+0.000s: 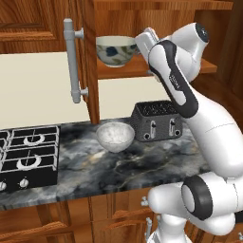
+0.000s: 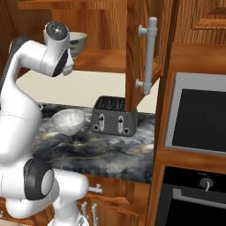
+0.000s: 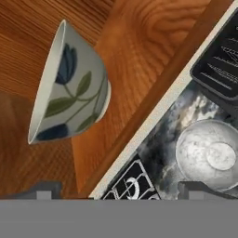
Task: Open the cabinet. Pick the bowls from the counter and place them in the cabinet. Then close the cabinet.
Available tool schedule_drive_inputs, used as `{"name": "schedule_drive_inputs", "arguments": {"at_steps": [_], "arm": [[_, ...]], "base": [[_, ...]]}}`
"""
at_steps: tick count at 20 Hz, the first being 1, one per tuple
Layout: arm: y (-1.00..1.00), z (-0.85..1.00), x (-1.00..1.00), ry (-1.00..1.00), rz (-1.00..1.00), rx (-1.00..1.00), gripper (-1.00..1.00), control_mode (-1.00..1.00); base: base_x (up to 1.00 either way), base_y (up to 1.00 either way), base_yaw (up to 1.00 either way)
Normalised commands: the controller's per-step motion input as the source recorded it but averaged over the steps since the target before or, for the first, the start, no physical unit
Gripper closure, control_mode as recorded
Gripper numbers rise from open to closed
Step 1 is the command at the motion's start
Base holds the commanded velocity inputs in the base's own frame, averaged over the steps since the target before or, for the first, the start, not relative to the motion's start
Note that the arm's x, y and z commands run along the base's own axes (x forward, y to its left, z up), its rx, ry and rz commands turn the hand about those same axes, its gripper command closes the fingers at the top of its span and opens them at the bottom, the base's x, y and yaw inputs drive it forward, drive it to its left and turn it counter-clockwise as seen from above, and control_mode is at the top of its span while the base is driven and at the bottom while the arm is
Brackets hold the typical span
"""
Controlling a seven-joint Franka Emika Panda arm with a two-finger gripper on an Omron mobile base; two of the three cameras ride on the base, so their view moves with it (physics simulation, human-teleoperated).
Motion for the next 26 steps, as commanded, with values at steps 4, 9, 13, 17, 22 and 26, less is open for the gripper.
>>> {"name": "schedule_drive_inputs", "arguments": {"at_steps": [4, 9, 13, 17, 22, 26], "arm": [[-0.32, -0.45, -0.65, 0.13, 0.00, 0.00, -1.00, -1.00], [-0.14, -0.52, -0.55, 0.23, 0.00, -0.01, -1.00, -1.00], [-0.13, -0.60, -0.34, 0.38, 0.00, 0.00, -1.00, -1.00], [-0.07, -0.87, -0.09, 0.33, 0.00, -0.02, -1.00, -1.00], [0.00, -0.70, 0.00, 0.18, 0.01, -0.03, -1.00, -1.00], [-0.01, -0.61, 0.00, 0.11, 0.00, 0.00, -1.00, -1.00]], "base": [[0.00, 0.00, 0.00], [0.00, 0.00, 0.00], [0.00, 0.00, 0.00], [0.00, 0.00, 0.00], [0.00, 0.00, 0.00], [0.00, 0.00, 0.00]]}}
